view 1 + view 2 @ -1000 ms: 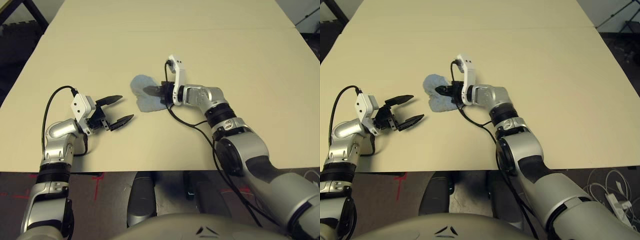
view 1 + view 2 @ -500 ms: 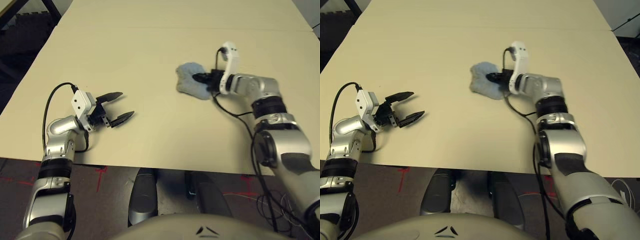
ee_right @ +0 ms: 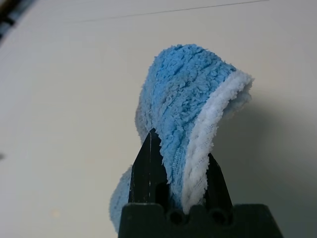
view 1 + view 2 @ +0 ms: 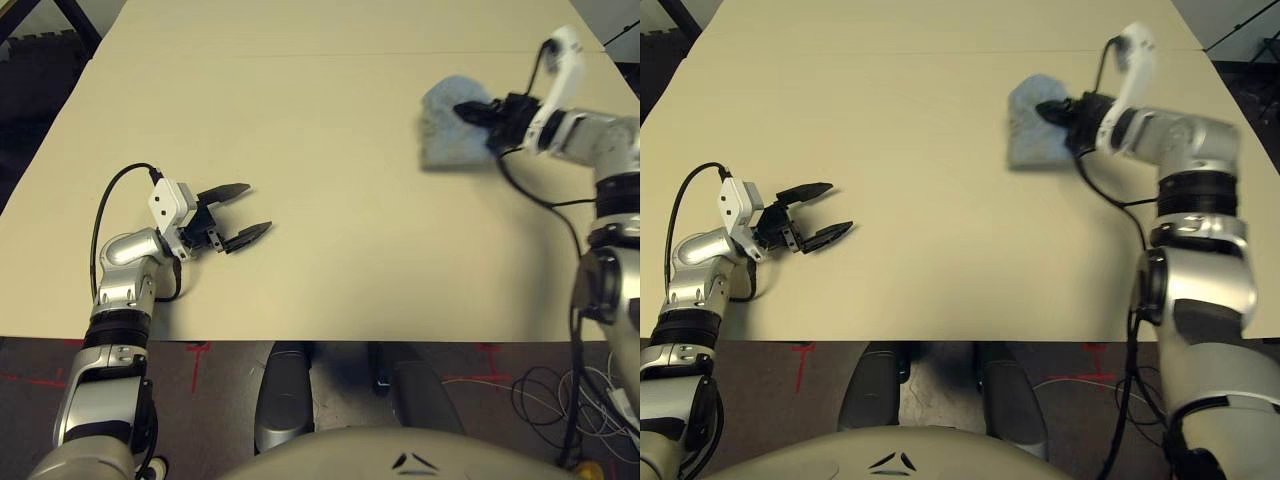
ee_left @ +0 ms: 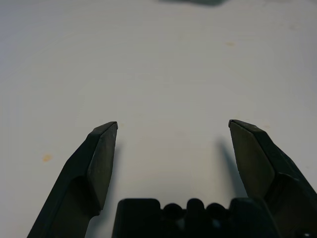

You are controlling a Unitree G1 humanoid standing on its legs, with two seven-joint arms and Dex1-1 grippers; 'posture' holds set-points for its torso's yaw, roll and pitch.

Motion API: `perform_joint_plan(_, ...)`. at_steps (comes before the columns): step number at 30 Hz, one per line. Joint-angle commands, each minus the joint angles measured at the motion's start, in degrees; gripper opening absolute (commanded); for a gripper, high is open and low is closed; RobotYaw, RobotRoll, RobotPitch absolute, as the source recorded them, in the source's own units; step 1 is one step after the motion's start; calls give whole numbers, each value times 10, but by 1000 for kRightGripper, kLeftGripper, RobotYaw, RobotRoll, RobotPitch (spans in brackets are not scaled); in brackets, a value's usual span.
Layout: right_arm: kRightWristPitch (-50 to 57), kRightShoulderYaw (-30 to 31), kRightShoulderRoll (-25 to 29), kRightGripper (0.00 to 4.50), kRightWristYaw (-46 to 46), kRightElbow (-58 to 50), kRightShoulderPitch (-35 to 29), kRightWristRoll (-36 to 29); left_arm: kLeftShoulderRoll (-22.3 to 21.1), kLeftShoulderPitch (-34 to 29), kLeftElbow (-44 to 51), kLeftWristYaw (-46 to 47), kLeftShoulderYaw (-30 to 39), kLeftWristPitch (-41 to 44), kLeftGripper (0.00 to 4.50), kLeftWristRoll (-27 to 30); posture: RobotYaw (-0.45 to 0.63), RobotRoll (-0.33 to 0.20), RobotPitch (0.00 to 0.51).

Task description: Wipe the water off the table with a rag.

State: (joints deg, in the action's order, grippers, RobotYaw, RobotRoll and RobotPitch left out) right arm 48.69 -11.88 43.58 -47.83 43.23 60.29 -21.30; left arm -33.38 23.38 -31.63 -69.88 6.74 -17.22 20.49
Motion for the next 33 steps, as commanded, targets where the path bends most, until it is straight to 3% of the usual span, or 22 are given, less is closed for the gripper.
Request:
perform_joint_plan(1,-14,21,34,120,-36,26,-15,23,7,2,-18,-7,-8,-7,4500,-9,211,0,210)
perform_joint_plan(8,-59,49,41,120,-23,73,-61,74,10,12,-35,-13,-8,-14,4500,-12,203,0,208)
perform_joint_plan(13,-172,90,24,1461,15,84,-100,142,9,18,-43,-16,-8,-18,4500,-13,203,0,208)
perform_joint_plan(21,-333,81,41,4475,72,119,-72,187,6,21,-50,-13,-4,-20,4500,-15,199,0,204)
perform_joint_plan(27,-450,16,36,4475,129,141,-26,156,20,39,-49,48,29,32,4500,11,193,0,199)
perform_joint_plan(33,-534,-45,16,4475,147,157,-26,111,14,126,-137,202,105,43,4500,13,205,0,194)
